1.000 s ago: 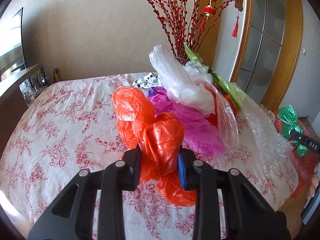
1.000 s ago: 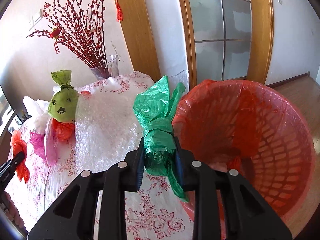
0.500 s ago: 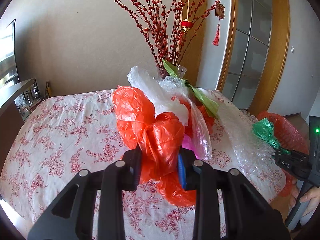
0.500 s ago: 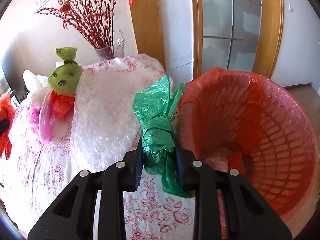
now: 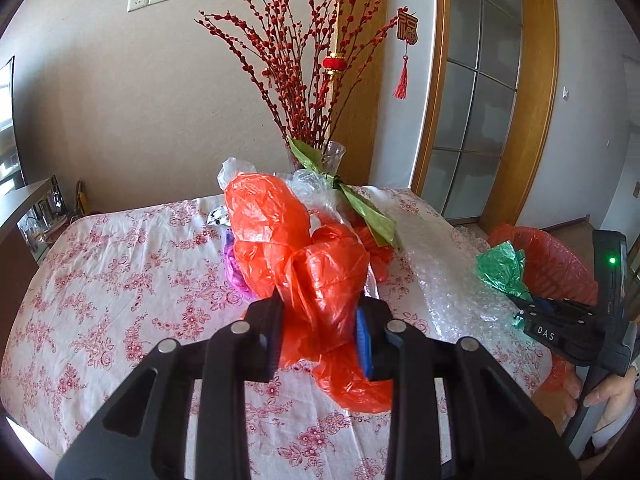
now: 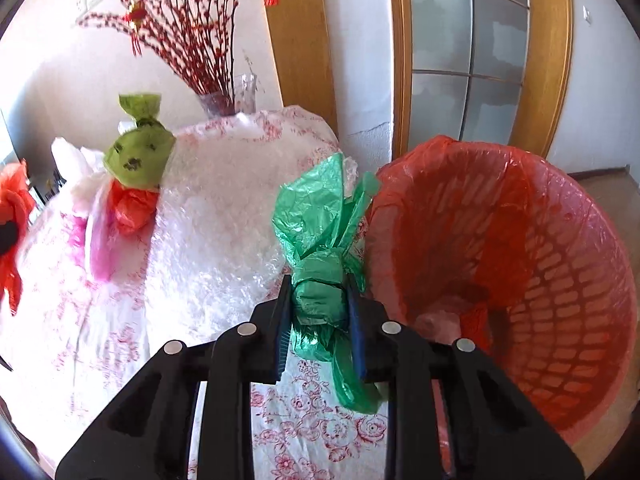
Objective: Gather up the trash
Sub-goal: 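Carry the orange and green bags over the wastebasket and open both tools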
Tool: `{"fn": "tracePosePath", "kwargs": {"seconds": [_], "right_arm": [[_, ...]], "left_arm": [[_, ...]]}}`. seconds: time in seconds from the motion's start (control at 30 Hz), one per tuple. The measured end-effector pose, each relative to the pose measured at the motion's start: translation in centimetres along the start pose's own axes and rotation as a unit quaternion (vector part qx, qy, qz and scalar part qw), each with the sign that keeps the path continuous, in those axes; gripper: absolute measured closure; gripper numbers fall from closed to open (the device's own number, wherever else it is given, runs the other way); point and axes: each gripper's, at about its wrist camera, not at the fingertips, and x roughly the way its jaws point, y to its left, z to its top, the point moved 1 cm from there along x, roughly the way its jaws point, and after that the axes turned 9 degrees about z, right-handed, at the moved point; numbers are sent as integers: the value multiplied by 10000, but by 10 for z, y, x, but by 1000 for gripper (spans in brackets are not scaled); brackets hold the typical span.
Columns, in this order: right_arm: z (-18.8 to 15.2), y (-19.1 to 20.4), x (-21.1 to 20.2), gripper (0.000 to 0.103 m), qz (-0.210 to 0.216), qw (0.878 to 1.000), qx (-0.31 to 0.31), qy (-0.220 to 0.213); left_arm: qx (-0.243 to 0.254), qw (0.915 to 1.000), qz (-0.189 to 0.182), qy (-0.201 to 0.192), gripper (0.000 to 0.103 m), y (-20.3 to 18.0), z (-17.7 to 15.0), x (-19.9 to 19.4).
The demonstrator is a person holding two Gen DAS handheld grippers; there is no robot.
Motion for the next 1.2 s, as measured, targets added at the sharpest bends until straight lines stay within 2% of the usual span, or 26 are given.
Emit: {"fn": "tracePosePath", "kwargs": {"seconds": [0.3, 0.63, 1.2], "right_arm": [[10, -18, -42, 78, 130, 9973, 327, -640], [12, -44, -77, 78, -84, 9933, 530, -1021], [7, -97, -118, 78, -608, 9835, 912, -1440]], "left_arm": [[182, 9993, -317, -91, 73, -27, 7, -6], [458, 9938, -1006, -83, 73, -82, 17, -5], [1138, 9682, -2229, -61, 74, -194, 19, -4]]}}
